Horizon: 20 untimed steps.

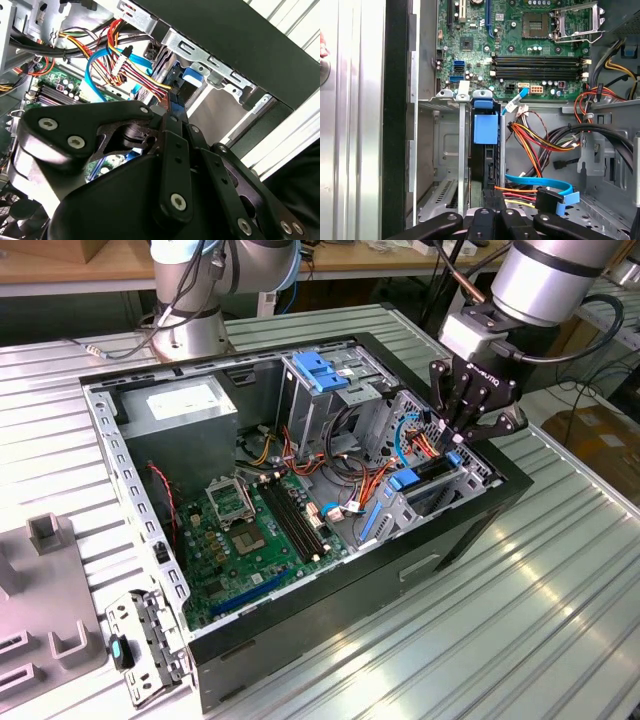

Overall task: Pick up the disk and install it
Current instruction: 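Insert the first disk wire, then insert the second disk wire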

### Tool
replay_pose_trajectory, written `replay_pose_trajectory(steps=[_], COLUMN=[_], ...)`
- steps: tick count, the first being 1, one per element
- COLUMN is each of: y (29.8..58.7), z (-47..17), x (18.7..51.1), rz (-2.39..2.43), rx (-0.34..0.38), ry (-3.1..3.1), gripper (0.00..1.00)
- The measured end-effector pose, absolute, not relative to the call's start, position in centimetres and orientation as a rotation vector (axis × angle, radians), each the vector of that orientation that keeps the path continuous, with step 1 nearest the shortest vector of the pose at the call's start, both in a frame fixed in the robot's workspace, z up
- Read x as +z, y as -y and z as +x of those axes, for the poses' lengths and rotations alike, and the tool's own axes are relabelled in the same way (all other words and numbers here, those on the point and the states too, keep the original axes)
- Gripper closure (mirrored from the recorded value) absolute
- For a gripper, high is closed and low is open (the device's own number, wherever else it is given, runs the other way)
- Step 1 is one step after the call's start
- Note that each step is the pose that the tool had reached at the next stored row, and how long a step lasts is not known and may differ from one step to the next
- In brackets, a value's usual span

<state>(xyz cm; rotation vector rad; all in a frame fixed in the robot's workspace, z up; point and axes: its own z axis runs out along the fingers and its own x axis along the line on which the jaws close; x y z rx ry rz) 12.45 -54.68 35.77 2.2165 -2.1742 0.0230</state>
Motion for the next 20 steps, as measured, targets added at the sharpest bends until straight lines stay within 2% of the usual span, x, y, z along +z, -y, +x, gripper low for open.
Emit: replay_pose_trajectory(steps=[20], y=[54.7], z=[10.8], x=[35.8], rz=[2.218], rx=[0.022], ry=[2.175], gripper=[0.89])
